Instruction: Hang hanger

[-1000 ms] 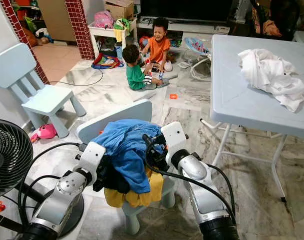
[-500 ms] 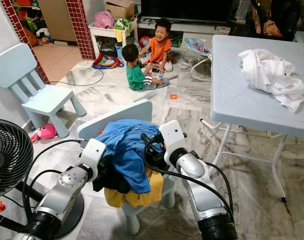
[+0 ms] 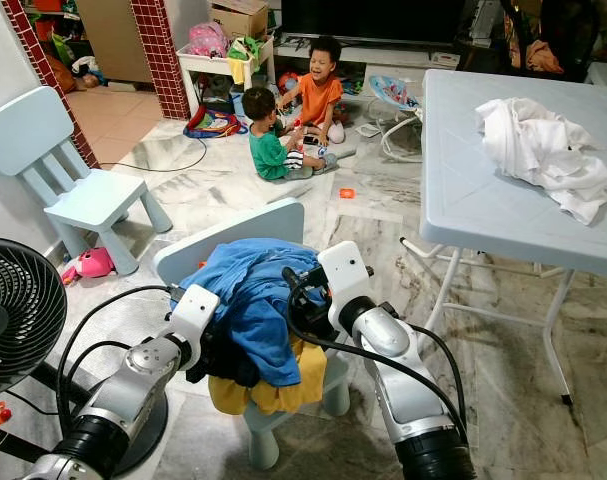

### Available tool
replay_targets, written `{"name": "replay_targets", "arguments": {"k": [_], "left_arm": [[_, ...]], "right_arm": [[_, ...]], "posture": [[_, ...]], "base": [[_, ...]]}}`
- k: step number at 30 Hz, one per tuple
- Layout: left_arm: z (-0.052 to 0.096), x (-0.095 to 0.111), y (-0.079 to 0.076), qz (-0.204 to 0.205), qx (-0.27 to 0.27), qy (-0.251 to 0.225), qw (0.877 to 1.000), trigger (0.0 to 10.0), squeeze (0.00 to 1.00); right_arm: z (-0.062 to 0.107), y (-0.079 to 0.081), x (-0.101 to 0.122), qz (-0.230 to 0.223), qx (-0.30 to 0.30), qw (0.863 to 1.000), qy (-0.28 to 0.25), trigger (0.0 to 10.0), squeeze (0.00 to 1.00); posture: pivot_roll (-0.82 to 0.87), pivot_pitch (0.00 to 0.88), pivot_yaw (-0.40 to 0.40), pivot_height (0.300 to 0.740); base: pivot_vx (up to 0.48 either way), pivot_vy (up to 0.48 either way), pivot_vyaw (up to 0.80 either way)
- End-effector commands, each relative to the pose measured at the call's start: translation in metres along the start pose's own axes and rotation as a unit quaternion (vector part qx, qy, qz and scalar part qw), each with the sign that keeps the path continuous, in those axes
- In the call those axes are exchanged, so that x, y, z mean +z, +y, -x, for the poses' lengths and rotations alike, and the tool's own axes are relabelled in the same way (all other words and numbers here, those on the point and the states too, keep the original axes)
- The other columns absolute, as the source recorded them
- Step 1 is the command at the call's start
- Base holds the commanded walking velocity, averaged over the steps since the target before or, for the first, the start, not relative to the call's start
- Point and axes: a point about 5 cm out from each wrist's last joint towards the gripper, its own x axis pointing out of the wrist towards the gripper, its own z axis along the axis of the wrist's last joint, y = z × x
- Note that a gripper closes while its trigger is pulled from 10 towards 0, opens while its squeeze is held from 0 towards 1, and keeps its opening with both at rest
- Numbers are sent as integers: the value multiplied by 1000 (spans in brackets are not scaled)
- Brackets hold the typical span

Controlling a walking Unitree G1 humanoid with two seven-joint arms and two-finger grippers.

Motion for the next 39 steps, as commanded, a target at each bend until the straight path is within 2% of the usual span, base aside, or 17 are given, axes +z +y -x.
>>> {"name": "replay_targets", "arguments": {"k": [1,13,16,23,27,30,31,33,34,35,37,39], "left_arm": [[0,-1,5,3,6,0,1000,0,0],[-1,-2,7,18,9,-4,1000,0,0],[0,1,11,25,20,-19,999,0,0],[5,6,22,113,48,-67,990,0,0],[5,8,23,126,50,-78,988,0,0],[6,16,23,154,46,-108,981,0,0],[6,27,20,177,34,-139,974,0,0],[6,31,18,187,26,-150,971,0,0],[4,43,9,230,-10,-169,958,0,0],[3,47,6,242,-23,-174,954,0,0],[1,56,-5,244,-65,-183,950,0,0],[-3,57,-22,222,-113,-161,955,0,0]], "right_arm": [[1,0,-1,-1,-4,1000,0,10000,0],[2,-2,-1,1,-6,1000,2,10000,0],[2,-2,-1,1,-7,1000,3,10000,0],[1,-1,-2,1,-6,1000,2,10000,0],[1,-1,-2,1,-6,1000,2,10000,0],[0,-1,-2,1,-6,1000,2,10000,0],[0,-1,-1,2,-6,1000,2,10000,0],[0,-1,-1,2,-7,1000,2,10000,0],[0,-1,-2,2,-7,1000,2,10000,0],[0,-2,-2,2,-7,1000,2,10000,0],[0,-1,-1,3,-6,1000,1,10000,0],[-1,0,0,5,-5,1000,0,10000,0]], "posture": [[-102,9,-3,736],[-108,15,-5,736],[-106,18,-7,736],[-100,20,-9,736],[-100,19,-10,736],[-101,18,-10,736],[-101,18,-10,736],[-100,17,-10,736],[-100,17,-10,736],[-100,14,-11,736],[-100,14,-11,736],[-106,12,-7,736]], "base": [[0,0,0],[0,0,0],[0,0,0],[0,0,0],[0,0,0],[0,0,0],[0,0,0],[0,0,0],[0,0,0],[0,0,0],[0,0,0],[0,0,0]]}}
